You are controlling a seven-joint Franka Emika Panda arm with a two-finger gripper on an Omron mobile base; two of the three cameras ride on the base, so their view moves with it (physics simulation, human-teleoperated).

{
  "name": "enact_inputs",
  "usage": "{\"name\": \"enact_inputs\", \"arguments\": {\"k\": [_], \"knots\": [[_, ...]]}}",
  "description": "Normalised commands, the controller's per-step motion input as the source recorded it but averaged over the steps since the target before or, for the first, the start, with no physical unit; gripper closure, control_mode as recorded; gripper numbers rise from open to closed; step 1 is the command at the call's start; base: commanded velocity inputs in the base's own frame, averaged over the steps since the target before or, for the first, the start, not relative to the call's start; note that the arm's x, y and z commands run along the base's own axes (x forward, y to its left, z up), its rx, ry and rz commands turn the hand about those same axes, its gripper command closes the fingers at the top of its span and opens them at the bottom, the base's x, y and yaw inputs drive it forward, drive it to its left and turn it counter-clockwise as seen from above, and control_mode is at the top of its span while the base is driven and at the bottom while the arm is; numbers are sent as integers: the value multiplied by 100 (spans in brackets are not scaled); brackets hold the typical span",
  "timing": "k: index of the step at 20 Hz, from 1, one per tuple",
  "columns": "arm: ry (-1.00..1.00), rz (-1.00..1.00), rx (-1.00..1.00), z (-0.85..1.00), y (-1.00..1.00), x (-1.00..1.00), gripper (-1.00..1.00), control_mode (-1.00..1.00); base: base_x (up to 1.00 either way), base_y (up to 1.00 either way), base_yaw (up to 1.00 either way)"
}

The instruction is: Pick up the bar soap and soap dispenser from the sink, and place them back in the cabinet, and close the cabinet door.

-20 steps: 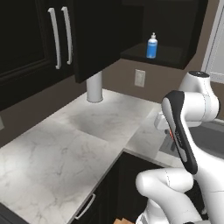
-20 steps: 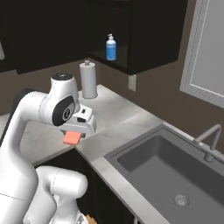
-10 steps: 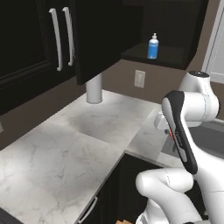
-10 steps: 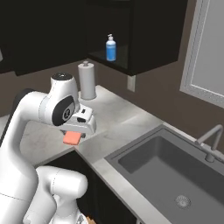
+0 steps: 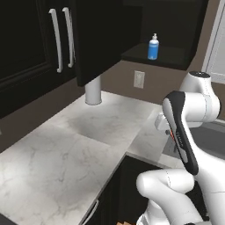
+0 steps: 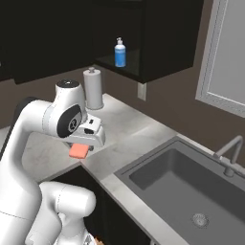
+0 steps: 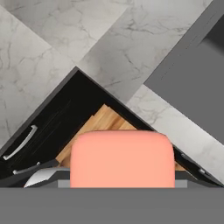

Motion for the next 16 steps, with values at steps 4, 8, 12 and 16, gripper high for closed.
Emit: {"name": "enact_inputs", "arguments": {"k": [4, 8, 12, 16], "knots": [[0, 0, 0, 0, 0, 0, 100, 100, 47, 56, 1], [0, 0, 0, 0, 0, 0, 100, 100, 28, 58, 4], [0, 0, 0, 0, 0, 0, 100, 100, 25, 61, 5], [0, 0, 0, 0, 0, 0, 100, 100, 41, 40, 2]]}}
